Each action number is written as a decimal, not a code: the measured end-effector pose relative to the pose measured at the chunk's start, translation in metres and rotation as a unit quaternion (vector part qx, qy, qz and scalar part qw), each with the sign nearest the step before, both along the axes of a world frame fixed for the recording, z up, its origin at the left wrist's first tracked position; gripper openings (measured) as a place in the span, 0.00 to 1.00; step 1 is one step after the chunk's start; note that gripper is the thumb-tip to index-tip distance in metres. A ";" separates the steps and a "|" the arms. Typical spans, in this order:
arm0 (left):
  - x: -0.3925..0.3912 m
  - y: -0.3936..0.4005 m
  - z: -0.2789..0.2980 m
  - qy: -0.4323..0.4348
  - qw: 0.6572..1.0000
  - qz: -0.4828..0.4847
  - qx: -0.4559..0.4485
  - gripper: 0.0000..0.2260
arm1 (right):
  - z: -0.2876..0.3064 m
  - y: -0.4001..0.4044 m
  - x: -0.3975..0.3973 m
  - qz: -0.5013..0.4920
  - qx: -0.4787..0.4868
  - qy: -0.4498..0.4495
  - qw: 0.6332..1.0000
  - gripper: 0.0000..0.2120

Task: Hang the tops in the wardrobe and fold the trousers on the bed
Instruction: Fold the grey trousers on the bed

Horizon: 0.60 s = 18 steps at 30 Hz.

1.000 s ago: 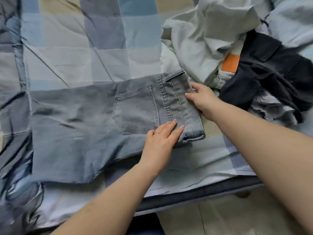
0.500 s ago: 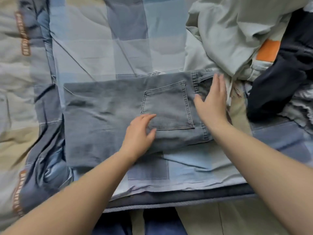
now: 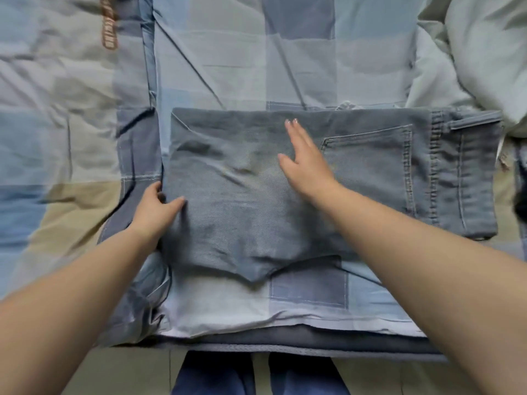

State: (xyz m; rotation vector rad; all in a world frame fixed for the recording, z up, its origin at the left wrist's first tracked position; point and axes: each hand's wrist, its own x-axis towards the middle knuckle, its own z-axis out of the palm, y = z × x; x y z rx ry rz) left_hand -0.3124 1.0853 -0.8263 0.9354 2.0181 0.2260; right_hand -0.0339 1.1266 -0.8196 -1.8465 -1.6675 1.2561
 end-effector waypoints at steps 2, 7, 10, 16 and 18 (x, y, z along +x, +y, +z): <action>-0.009 0.005 -0.011 -0.036 0.998 0.048 0.002 0.29 | -0.013 0.024 -0.009 0.002 0.014 -0.007 1.000 0.29; -0.020 0.013 -0.026 -0.095 0.994 0.055 -0.011 0.20 | -0.043 0.023 -0.024 -0.082 -0.019 0.023 0.996 0.28; -0.026 0.009 -0.026 -0.163 0.983 0.078 -0.026 0.15 | -0.053 -0.013 -0.038 -0.125 -0.019 0.013 0.992 0.28; -0.036 0.015 0.000 -0.303 0.948 0.075 -0.064 0.11 | -0.055 -0.072 -0.046 -0.203 -0.035 0.028 0.978 0.27; -0.031 0.017 0.017 -0.367 0.927 0.056 -0.060 0.11 | -0.054 -0.091 -0.047 -0.214 -0.043 0.035 0.975 0.27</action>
